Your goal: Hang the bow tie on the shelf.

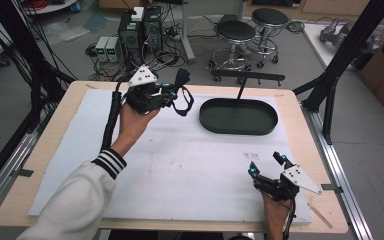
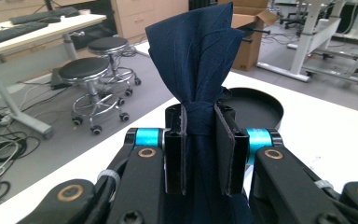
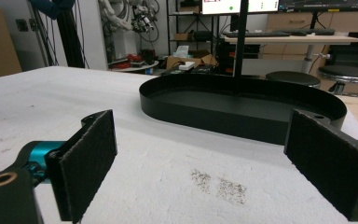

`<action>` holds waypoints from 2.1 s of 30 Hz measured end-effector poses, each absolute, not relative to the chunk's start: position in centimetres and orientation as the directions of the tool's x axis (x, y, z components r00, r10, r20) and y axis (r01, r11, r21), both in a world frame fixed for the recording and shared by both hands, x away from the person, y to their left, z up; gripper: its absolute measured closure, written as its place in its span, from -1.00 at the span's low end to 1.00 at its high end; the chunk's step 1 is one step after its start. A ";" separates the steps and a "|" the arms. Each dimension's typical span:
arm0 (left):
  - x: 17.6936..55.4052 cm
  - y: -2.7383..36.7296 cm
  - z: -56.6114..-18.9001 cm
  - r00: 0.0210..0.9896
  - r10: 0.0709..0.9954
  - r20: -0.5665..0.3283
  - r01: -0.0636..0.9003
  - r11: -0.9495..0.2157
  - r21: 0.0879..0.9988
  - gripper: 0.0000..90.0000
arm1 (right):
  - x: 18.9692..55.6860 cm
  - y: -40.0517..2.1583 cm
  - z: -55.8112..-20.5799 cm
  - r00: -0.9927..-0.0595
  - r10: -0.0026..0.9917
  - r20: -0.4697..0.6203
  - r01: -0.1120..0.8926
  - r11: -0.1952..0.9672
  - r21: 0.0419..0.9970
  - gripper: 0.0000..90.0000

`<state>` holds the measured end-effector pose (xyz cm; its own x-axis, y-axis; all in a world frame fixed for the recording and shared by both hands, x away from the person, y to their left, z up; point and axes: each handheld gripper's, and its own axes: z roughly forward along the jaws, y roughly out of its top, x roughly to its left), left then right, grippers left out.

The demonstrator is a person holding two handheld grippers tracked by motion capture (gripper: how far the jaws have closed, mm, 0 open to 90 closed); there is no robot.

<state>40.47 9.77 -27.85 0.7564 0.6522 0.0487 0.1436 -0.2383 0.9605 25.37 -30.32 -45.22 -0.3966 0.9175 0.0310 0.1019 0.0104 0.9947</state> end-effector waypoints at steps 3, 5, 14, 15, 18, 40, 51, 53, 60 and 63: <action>40.5 8.7 -27.7 0.766 0.640 0.049 0.140 -0.240 0.961 0.67 | 25.3 -30.3 -45.2 -0.396 0.918 0.039 0.105 0.003 0.994 -0.82; 40.5 8.0 -27.6 0.772 0.633 0.054 0.133 -0.244 0.961 0.67 | 25.3 -30.3 -45.2 -0.396 0.917 0.038 0.104 0.004 0.995 -0.82; 40.8 4.6 -26.8 0.794 0.605 0.052 0.123 -0.244 0.962 0.67 | 25.3 -30.4 -45.2 -0.397 0.917 0.042 0.102 -0.001 0.995 -0.82; 40.9 4.2 -26.7 0.797 0.601 0.052 0.121 -0.244 0.962 0.67 | 25.3 -30.4 -45.2 -0.398 0.917 0.042 0.101 -0.002 0.995 -0.82; 41.1 3.0 -26.5 0.804 0.593 0.055 0.117 -0.247 0.962 0.67 | 25.3 -30.4 -45.2 -0.397 0.917 0.048 0.105 -0.007 0.994 -0.82; 45.9 -1.3 -25.7 0.750 0.660 0.049 0.146 -0.237 0.961 0.67 | 25.3 -30.5 -45.3 -0.398 0.916 0.053 0.097 -0.016 0.995 -0.82; 48.5 -1.8 -26.4 0.718 0.696 0.021 0.183 -0.218 0.959 0.67 | 25.2 -30.5 -45.3 -0.399 0.915 0.055 0.097 -0.018 0.995 -0.82; 48.9 -1.6 -27.0 0.710 0.705 0.006 0.209 -0.218 0.953 0.67 | 25.2 -30.5 -45.3 -0.400 0.915 0.053 0.097 -0.015 0.995 -0.82; 49.8 -1.3 -27.7 0.693 0.721 0.016 0.212 -0.225 0.951 0.67 | 25.3 -30.5 -45.3 -0.399 0.915 0.059 0.103 -0.019 0.995 -0.82; 50.0 -1.6 -28.2 0.688 0.725 0.023 0.214 -0.233 0.949 0.67 | 25.3 -30.5 -45.3 -0.399 0.915 0.061 0.104 -0.021 0.994 -0.82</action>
<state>49.99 -1.55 -28.21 0.6882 0.7252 0.0231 0.2139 -0.2332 0.9486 25.31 -30.52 -45.26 -0.3989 0.9150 0.0609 0.1036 -0.0210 0.9944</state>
